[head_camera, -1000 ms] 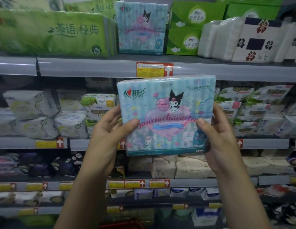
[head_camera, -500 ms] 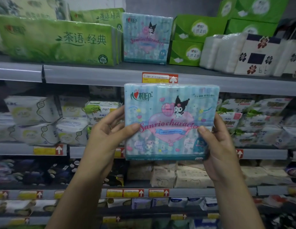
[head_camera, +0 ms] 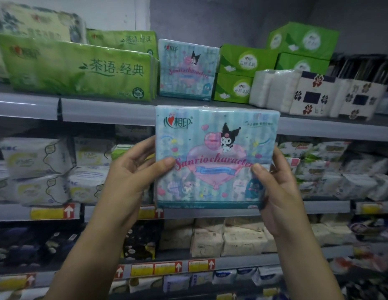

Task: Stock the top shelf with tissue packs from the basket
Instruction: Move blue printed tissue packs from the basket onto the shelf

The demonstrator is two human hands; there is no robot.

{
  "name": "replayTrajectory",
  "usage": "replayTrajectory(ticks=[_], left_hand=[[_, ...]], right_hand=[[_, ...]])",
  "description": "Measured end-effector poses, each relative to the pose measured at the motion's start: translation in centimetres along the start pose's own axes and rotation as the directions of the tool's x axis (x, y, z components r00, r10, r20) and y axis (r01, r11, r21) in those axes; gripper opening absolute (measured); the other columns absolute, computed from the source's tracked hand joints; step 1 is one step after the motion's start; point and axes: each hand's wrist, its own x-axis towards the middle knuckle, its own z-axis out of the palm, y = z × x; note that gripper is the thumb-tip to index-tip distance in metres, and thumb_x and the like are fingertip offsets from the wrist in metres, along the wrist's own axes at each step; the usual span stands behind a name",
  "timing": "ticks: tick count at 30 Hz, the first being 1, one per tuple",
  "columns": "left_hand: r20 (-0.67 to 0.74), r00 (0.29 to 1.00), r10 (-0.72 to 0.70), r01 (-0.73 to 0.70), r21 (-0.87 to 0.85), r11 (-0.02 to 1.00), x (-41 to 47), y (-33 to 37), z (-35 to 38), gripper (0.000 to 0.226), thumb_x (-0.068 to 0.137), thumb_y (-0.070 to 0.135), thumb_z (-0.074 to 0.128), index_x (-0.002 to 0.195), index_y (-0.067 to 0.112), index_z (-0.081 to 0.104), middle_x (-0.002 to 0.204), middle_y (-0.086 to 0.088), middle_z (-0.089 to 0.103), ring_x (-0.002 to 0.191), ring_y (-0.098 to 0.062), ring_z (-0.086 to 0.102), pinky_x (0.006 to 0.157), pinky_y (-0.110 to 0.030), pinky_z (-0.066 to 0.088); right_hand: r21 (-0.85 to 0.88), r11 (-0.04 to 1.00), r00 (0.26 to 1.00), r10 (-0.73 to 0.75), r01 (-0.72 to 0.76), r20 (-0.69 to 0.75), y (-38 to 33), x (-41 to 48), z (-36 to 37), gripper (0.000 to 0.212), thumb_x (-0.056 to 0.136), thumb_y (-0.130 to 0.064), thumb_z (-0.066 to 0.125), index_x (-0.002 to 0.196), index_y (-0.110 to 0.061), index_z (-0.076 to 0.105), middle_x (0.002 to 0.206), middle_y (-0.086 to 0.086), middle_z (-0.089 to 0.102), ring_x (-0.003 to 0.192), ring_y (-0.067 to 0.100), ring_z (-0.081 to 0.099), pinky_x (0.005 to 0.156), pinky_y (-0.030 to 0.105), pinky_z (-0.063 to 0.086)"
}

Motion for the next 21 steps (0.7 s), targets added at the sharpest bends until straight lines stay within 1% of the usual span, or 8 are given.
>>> replayTrajectory(ticks=[3,5,7,11,12,16,19,21], left_hand=[[-0.003,1.000,0.016,-0.017,-0.016,1.000,0.7,0.1,0.0,0.086,0.034,0.051,0.093,0.111,0.021,0.068,0.111,0.000,0.073,0.098,-0.017,0.071,0.069,-0.023,0.057],[-0.005,1.000,0.026,-0.026,-0.016,1.000,1.5,0.3,0.0,0.088,0.035,0.051,0.093,0.112,0.019,0.067,0.112,-0.001,0.072,0.100,-0.018,0.070,0.070,-0.024,0.057],[-0.003,0.999,0.042,-0.042,0.000,0.999,2.3,0.5,0.0,0.087,0.037,0.051,0.092,0.113,0.017,0.067,0.112,-0.002,0.072,0.101,-0.019,0.070,0.072,-0.024,0.057],[-0.002,0.997,0.083,-0.083,0.006,0.997,3.9,0.9,0.3,0.086,0.039,0.049,0.092,0.114,0.016,0.067,0.112,-0.004,0.072,0.101,-0.018,0.070,0.072,-0.023,0.056],[-0.002,0.996,0.094,-0.094,0.010,0.996,4.4,1.0,0.3,0.086,0.039,0.049,0.092,0.114,0.015,0.067,0.112,-0.004,0.072,0.101,-0.018,0.070,0.072,-0.023,0.056],[0.018,0.991,0.131,-0.131,0.030,0.991,5.8,1.9,0.6,0.084,0.041,0.048,0.092,0.115,0.017,0.067,0.114,-0.002,0.072,0.102,-0.017,0.069,0.073,-0.023,0.056],[0.051,0.984,0.173,-0.176,0.062,0.982,6.8,2.5,0.9,0.078,0.045,0.048,0.090,0.114,0.019,0.068,0.114,-0.001,0.071,0.100,-0.017,0.070,0.071,-0.023,0.056],[0.045,0.981,0.187,-0.190,0.069,0.979,7.5,2.8,1.2,0.075,0.044,0.050,0.090,0.111,0.021,0.070,0.112,0.000,0.072,0.097,-0.017,0.070,0.066,-0.023,0.056]], right_hand=[[-0.012,1.000,1.000,-0.019,0.019,0.005,-0.1,0.5,0.1,0.082,0.056,-0.042,0.086,0.128,-0.022,0.053,0.123,0.004,0.063,0.105,0.023,0.066,0.072,0.036,0.058],[-0.003,0.999,0.999,-0.038,0.038,0.007,-0.3,1.2,0.2,0.070,0.063,-0.035,0.081,0.126,-0.024,0.055,0.121,0.002,0.064,0.103,0.021,0.066,0.072,0.035,0.058],[0.002,0.999,0.999,-0.045,0.045,0.011,-0.5,2.0,0.3,0.058,0.069,-0.025,0.071,0.125,-0.023,0.054,0.116,0.000,0.066,0.100,0.020,0.067,0.069,0.033,0.058],[-0.013,0.996,0.996,-0.083,0.084,0.045,-0.9,4.0,0.5,0.071,0.062,-0.036,0.081,0.126,-0.024,0.054,0.116,-0.003,0.066,0.105,0.021,0.065,0.074,0.036,0.058],[-0.015,0.996,0.995,-0.092,0.093,0.049,-1.0,4.6,0.6,0.070,0.062,-0.036,0.081,0.126,-0.025,0.054,0.116,-0.004,0.066,0.105,0.021,0.065,0.075,0.037,0.057],[0.000,0.992,0.990,-0.129,0.129,0.050,-1.4,6.4,0.8,0.063,0.072,-0.018,0.074,0.130,-0.022,0.049,0.110,-0.006,0.068,0.101,0.018,0.067,0.074,0.036,0.057],[0.028,0.988,0.988,-0.150,0.149,0.040,-1.3,7.4,1.0,0.070,0.066,-0.028,0.071,0.132,-0.024,0.049,0.111,-0.006,0.068,0.101,0.018,0.066,0.072,0.033,0.057],[0.034,0.988,0.988,-0.154,0.153,0.032,-1.3,8.2,1.1,0.074,0.063,-0.032,0.073,0.133,-0.025,0.049,0.117,-0.002,0.066,0.103,0.019,0.066,0.072,0.034,0.057]])
